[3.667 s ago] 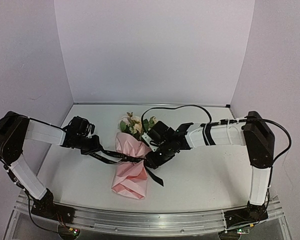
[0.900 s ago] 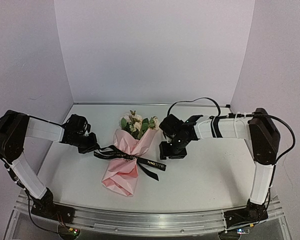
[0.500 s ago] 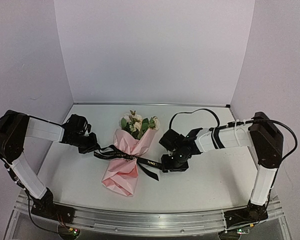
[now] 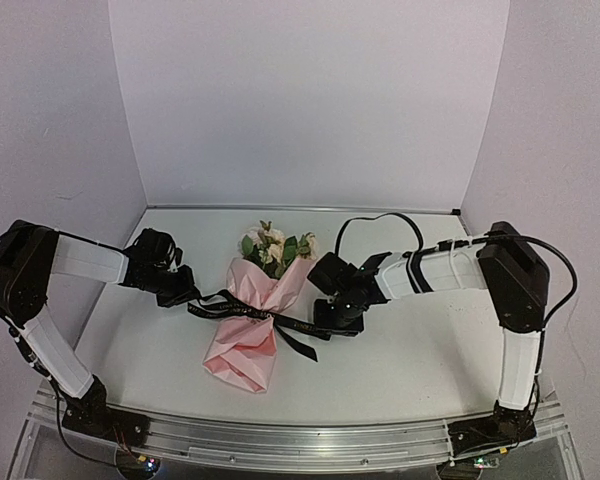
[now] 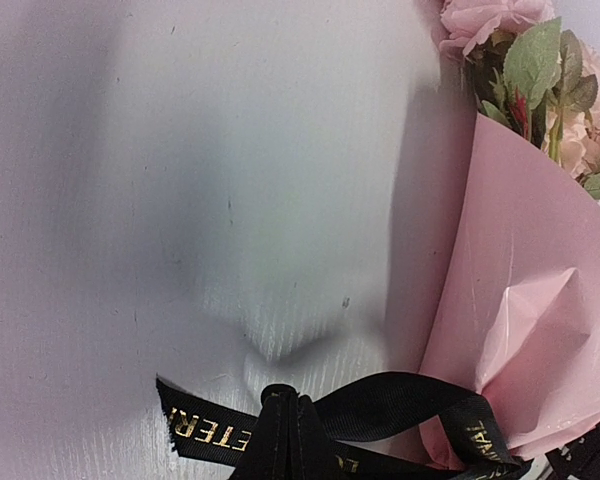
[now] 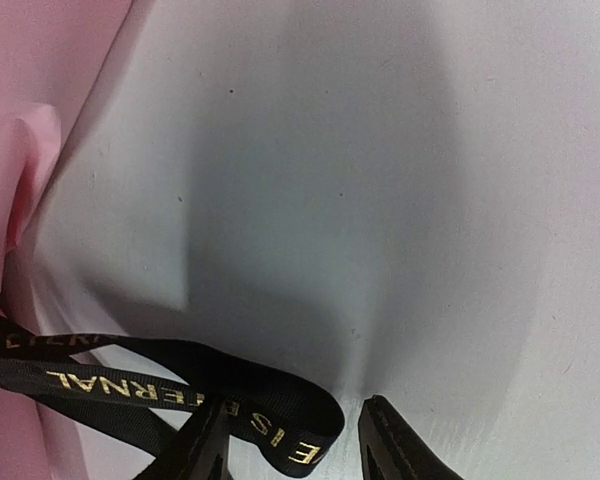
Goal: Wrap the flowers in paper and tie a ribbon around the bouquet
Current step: Tie the half-tied ribbon around the folded bouquet.
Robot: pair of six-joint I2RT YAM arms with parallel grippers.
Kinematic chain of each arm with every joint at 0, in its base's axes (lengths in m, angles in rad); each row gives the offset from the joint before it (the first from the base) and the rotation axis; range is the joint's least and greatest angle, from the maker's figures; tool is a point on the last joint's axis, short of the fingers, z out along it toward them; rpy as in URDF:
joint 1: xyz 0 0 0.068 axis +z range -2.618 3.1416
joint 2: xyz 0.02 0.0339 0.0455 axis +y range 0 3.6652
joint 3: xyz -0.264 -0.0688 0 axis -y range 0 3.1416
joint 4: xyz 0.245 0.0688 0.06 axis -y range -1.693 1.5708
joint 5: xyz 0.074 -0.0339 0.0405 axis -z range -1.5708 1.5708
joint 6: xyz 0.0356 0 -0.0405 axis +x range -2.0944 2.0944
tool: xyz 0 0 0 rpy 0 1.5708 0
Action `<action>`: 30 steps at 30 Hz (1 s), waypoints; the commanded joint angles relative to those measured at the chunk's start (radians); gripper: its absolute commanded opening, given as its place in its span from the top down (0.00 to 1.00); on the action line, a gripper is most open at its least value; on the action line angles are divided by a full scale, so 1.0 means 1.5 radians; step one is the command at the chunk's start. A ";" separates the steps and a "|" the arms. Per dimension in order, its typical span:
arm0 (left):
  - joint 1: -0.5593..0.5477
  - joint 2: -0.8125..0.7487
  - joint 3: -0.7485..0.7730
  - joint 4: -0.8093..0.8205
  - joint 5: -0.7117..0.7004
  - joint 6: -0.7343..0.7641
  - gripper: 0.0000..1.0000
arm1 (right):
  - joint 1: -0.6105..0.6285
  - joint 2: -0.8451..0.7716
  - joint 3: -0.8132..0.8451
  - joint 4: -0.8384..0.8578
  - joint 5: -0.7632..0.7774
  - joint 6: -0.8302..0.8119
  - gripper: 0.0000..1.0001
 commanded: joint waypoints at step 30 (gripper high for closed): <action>0.004 -0.112 -0.041 0.040 -0.057 -0.071 1.00 | 0.037 0.081 0.293 -0.406 0.292 -0.087 1.00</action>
